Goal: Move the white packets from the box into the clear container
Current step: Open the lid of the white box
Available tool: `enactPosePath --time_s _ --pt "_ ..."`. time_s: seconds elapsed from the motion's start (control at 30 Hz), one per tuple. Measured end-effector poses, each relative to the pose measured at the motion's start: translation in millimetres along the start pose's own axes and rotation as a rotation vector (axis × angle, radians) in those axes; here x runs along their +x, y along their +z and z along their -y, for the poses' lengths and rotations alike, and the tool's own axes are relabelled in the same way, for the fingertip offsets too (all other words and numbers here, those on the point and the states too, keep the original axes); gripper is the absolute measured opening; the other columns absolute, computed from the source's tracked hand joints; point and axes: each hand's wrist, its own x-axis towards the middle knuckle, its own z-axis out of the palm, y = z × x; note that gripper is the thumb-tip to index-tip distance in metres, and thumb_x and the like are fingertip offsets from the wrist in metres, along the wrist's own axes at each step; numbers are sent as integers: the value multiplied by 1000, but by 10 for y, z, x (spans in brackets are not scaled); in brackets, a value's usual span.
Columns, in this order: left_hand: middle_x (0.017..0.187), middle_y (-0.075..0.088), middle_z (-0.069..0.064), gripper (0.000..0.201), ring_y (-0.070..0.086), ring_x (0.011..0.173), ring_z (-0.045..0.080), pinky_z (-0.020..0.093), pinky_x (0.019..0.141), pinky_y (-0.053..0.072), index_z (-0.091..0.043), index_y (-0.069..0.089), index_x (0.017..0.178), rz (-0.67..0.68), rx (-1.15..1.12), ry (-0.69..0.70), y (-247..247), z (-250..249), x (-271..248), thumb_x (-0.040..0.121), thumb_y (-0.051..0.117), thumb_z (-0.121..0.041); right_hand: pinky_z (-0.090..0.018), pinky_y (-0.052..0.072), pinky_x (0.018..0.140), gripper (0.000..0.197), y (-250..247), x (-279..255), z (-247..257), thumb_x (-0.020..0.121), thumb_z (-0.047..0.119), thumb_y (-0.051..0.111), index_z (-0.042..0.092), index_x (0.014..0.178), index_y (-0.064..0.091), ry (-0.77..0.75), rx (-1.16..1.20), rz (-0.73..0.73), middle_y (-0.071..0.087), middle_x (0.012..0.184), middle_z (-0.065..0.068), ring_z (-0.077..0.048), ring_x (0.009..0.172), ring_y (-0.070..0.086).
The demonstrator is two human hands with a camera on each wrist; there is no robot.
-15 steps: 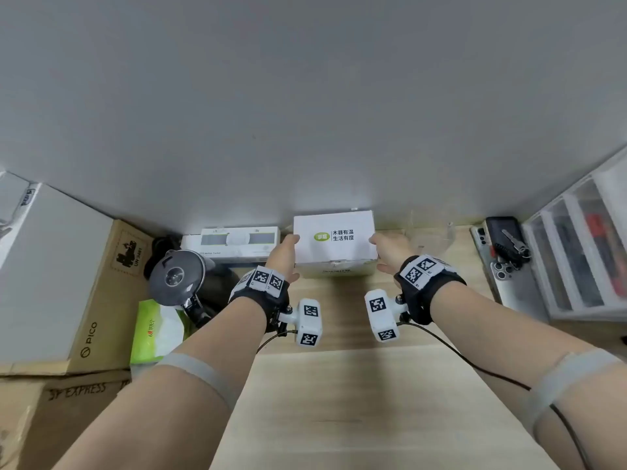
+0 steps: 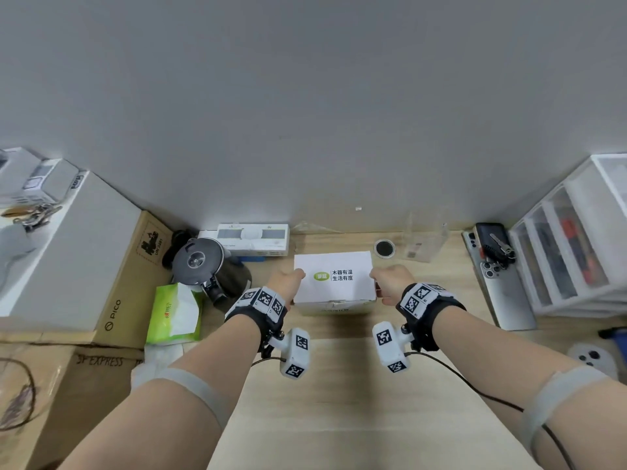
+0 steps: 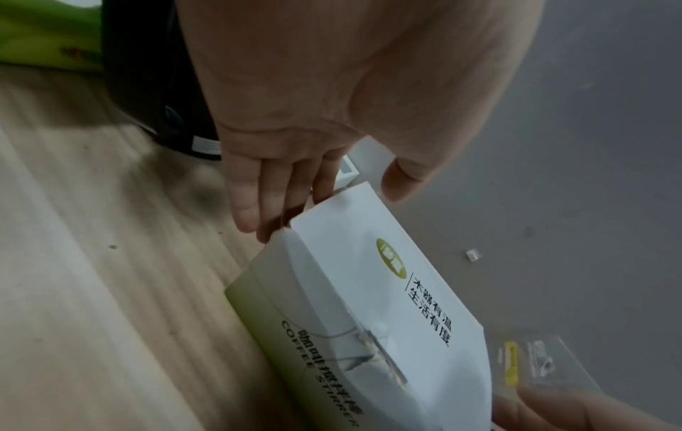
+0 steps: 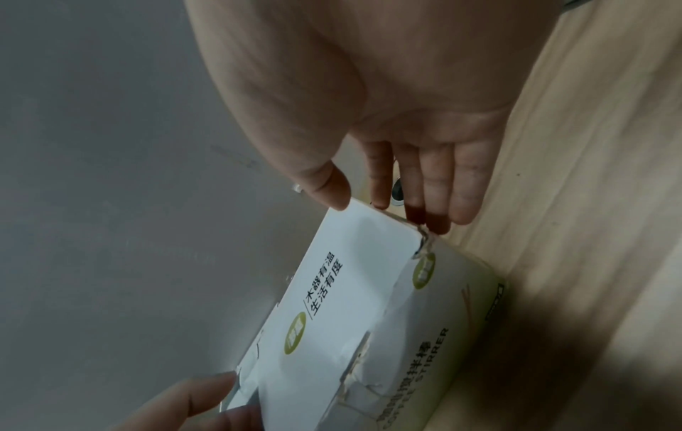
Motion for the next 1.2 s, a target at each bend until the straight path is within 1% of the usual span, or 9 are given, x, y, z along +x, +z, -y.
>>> enactPosePath --time_s 0.07,0.17,0.3,0.57,0.8,0.9,1.0,1.07,1.2 --pt "102 68 17 46 69 86 32 29 65 47 2 57 124 11 38 -11 -30 82 -94 94 57 -33 -34 42 64 18 22 -124 -74 82 20 56 6 71 54 11 -28 -3 54 67 -12 -29 66 52" --pt "109 70 16 47 71 101 36 26 62 45 0 61 125 17 120 -27 -90 201 -256 92 58 -33 -28 35 55 19 58 -318 -132 82 12 53 6 63 52 26 -56 -1 49 58 -10 -25 55 46" --pt "101 67 18 50 65 83 34 22 50 38 1 62 128 23 165 -37 -178 333 -428 90 59 -32 -21 31 49 22 126 -510 -166 81 11 52 9 59 49 36 -96 17 48 54 -7 -20 44 39" --pt "106 69 17 48 63 81 29 28 64 49 -4 63 123 31 199 -55 -314 525 -591 93 53 -40 -23 38 52 14 239 -722 -266 90 12 52 2 89 61 24 -139 30 59 85 -15 -24 68 51" --pt "96 70 13 34 64 80 28 31 72 54 -8 64 105 43 74 -85 -423 530 -659 93 56 -39 -32 46 67 15 256 -782 -330 79 18 59 5 86 60 86 -34 106 59 79 -14 -30 71 55" --pt "83 64 10 21 58 63 24 26 57 48 -10 61 98 75 -98 -115 -463 433 -689 95 55 -30 -34 52 67 22 223 -842 -298 86 22 56 5 99 62 95 80 149 66 81 -13 -29 69 63" --pt "68 56 7 24 50 48 20 24 44 43 -7 59 108 19 -299 -73 -532 329 -706 95 55 -27 -27 45 56 42 172 -904 -198 92 38 49 5 114 63 69 197 202 67 80 -9 -23 64 59" --pt "70 56 9 35 50 53 20 28 50 44 -3 54 117 5 -443 -10 -582 259 -714 96 55 -32 -30 46 60 47 116 -888 -126 96 43 44 3 113 60 31 379 213 70 86 -13 -26 72 65" --pt "100 73 20 43 65 79 30 41 79 55 -3 46 126 33 -685 85 -655 161 -653 98 52 -35 -38 52 85 45 32 -883 9 97 44 43 7 117 60 -87 583 286 71 112 -14 -29 100 69"
